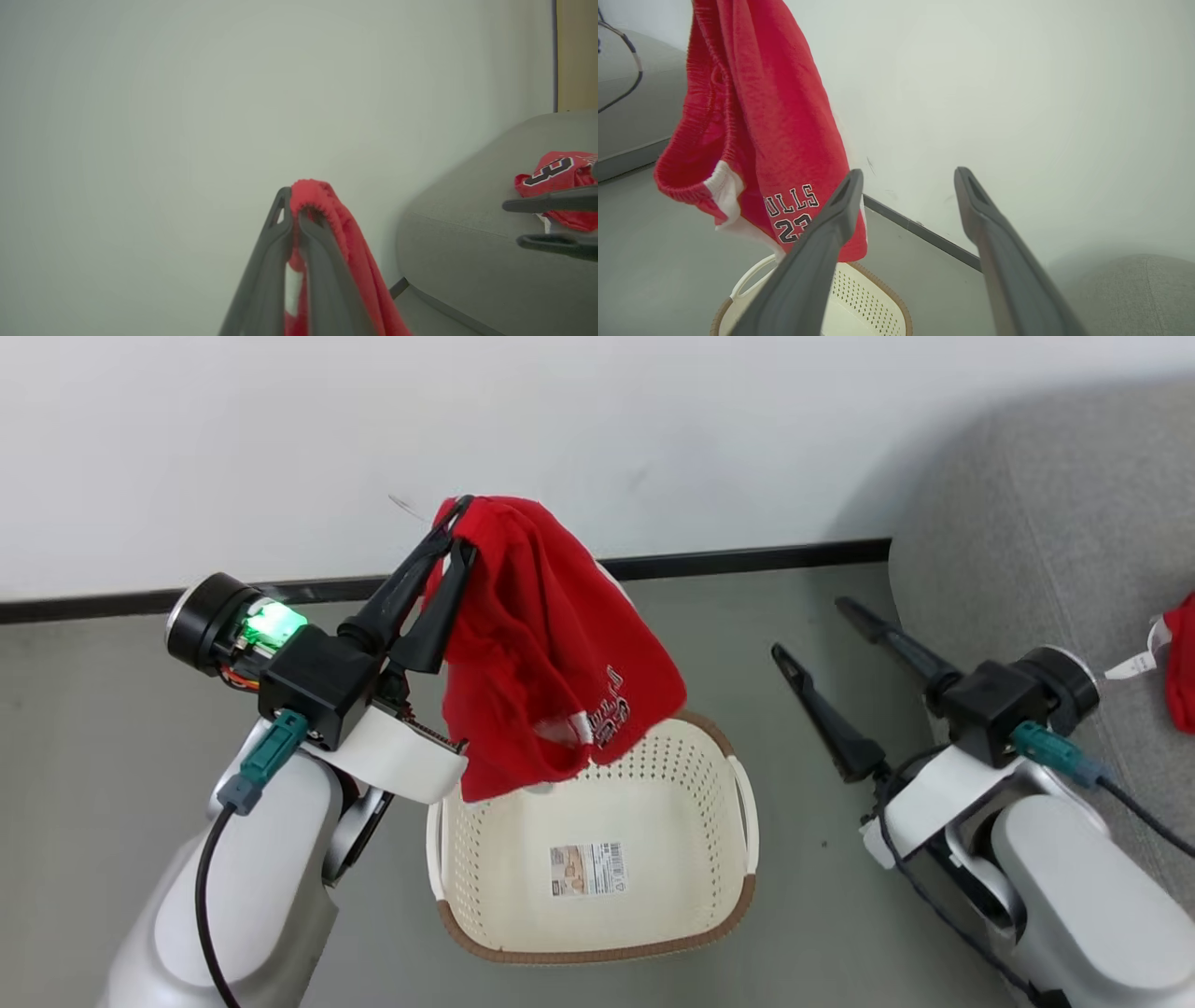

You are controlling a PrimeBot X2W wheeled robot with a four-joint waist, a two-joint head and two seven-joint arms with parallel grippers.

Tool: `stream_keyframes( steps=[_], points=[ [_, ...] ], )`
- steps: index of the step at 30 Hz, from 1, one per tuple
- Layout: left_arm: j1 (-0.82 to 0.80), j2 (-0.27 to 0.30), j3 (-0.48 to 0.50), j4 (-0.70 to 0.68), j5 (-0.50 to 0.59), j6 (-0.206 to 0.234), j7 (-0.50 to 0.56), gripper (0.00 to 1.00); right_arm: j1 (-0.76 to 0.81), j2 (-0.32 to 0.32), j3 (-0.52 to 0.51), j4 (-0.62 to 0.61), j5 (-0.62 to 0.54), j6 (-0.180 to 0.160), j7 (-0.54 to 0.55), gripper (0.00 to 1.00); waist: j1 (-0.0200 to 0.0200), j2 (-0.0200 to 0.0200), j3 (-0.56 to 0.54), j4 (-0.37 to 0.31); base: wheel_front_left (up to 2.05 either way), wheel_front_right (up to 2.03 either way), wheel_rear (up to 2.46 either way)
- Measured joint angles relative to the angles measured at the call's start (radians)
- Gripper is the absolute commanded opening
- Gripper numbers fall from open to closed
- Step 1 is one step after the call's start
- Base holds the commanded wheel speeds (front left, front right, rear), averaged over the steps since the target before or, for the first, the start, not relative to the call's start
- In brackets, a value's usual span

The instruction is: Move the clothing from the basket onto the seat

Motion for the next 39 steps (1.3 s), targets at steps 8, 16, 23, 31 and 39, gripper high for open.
stream_keyframes(
  steps=[8, 16, 23, 31, 39],
  points=[
    [0.016, -0.006, -0.040, -0.030, -0.010, -0.026, 0.000, 0.00, 0.016, -0.012, 0.122, 0.037, 0.040, 0.000, 0.000, 1.00, 0.0000, 0.0000, -0.085, 0.030, 0.00, 0.00, 0.00],
    [0.016, -0.019, -0.080, -0.058, -0.018, -0.036, 0.000, 0.00, 0.025, -0.023, 0.187, 0.065, 0.117, 0.000, 0.000, 1.00, 0.0000, 0.0000, -0.155, 0.060, 0.00, 0.00, 0.00],
    [0.015, -0.027, -0.113, -0.065, -0.031, -0.050, 0.000, 0.00, 0.020, -0.015, 0.285, 0.073, 0.277, 0.000, 0.029, 1.00, 0.0000, 0.0000, -0.203, 0.085, 0.00, 0.00, 0.00],
    [0.016, -0.038, -0.157, -0.084, -0.056, -0.057, 0.010, 0.00, -0.040, -0.067, 0.376, 0.071, 0.404, 0.000, 0.081, 1.00, 0.0000, 0.0000, -0.240, 0.115, 0.00, 0.00, 0.00],
    [0.016, -0.046, -0.195, -0.105, -0.064, -0.060, 0.020, 0.00, -0.084, -0.112, 0.472, 0.046, 0.514, 0.000, 0.112, 1.00, 0.0000, 0.0000, -0.261, 0.146, 0.00, 0.00, 0.00]
  ],
)
